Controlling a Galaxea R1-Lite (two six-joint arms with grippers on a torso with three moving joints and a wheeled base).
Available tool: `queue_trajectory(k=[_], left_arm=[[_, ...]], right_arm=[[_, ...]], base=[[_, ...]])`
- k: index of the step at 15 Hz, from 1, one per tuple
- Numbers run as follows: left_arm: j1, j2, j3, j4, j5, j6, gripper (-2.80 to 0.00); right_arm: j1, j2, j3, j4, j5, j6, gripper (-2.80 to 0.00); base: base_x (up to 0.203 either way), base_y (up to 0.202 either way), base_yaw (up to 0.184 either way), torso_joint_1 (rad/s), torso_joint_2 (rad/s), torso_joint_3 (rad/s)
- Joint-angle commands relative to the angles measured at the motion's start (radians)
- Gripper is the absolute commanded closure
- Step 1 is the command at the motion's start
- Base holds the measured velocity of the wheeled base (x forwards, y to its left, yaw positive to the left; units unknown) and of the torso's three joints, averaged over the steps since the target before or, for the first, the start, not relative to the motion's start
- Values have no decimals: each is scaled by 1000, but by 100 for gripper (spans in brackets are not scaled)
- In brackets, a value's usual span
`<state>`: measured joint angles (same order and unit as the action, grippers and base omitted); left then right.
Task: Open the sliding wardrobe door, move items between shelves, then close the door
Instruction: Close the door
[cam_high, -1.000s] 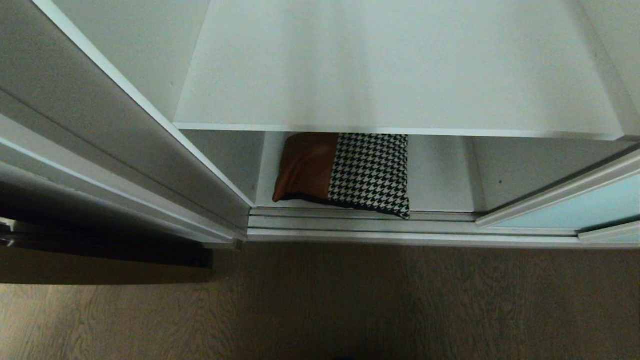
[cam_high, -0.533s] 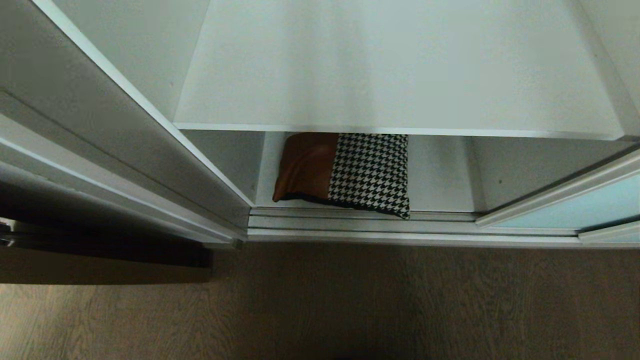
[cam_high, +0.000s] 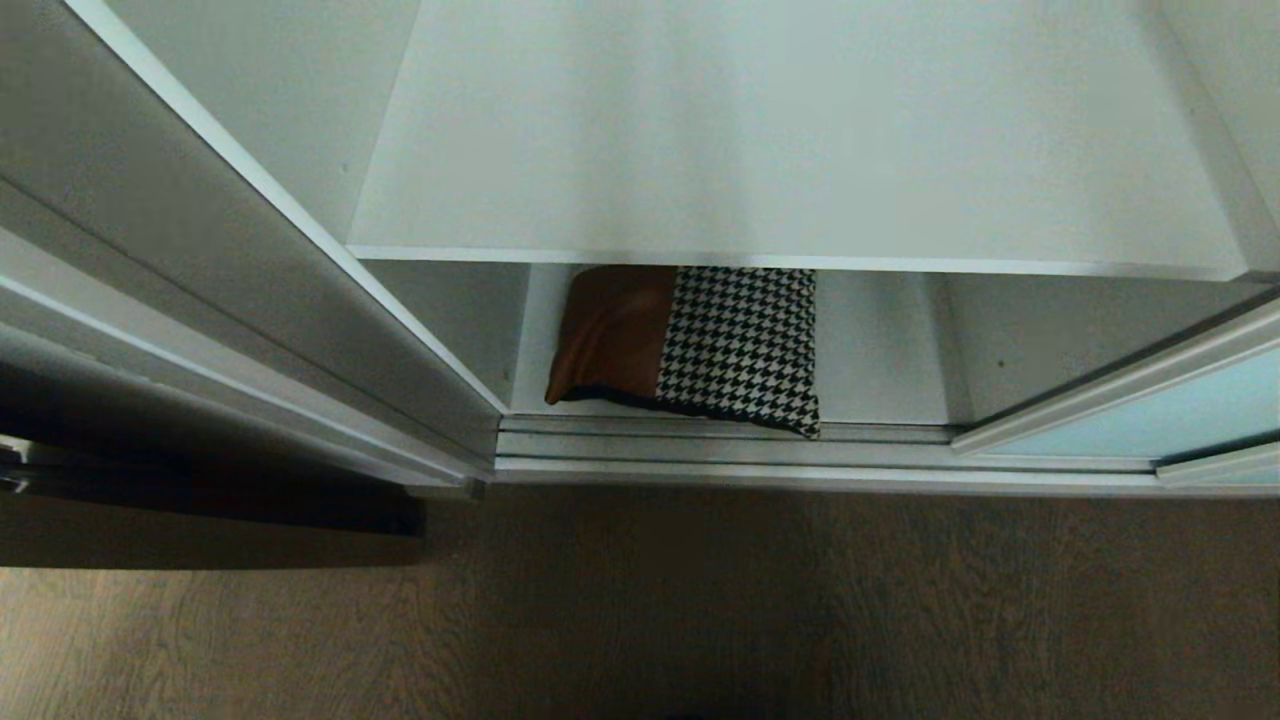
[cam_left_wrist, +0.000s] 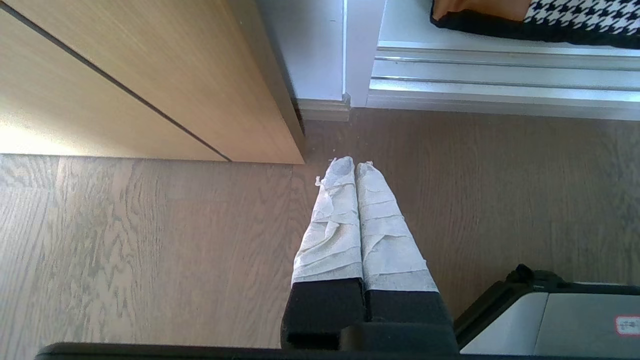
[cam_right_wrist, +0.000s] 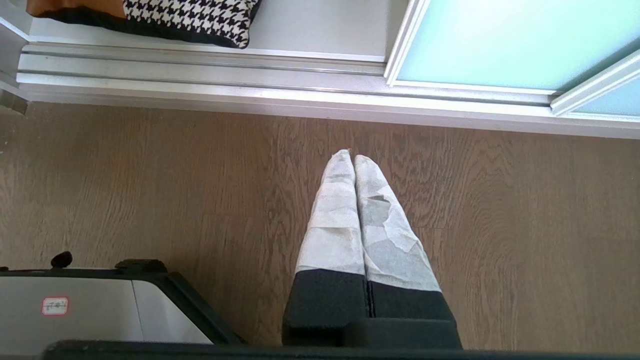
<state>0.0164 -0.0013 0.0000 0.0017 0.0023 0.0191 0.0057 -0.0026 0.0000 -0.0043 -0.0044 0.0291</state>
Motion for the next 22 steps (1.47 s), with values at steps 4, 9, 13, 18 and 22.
queue_trajectory(k=[4,9,13,18,22], left_arm=[[0,3,2,0,1,1,0],[0,3,2,0,1,-1,0],[0,3,2,0,1,1,0],[0,3,2,0,1,-5,0],[0,3,2,0,1,-7,0]], right_arm=[[0,1,0,1,0,0,0],[0,1,1,1,0,0,0],[0,1,0,1,0,0,0],[0,1,0,1,0,0,0],[0,1,0,1,0,0,0]], base=[[0,0,0,0,0,0],[0,0,0,0,0,0],[0,0,0,0,0,0],[-65,0,0,1,2,1],[-195,0,-1,4,1,1]])
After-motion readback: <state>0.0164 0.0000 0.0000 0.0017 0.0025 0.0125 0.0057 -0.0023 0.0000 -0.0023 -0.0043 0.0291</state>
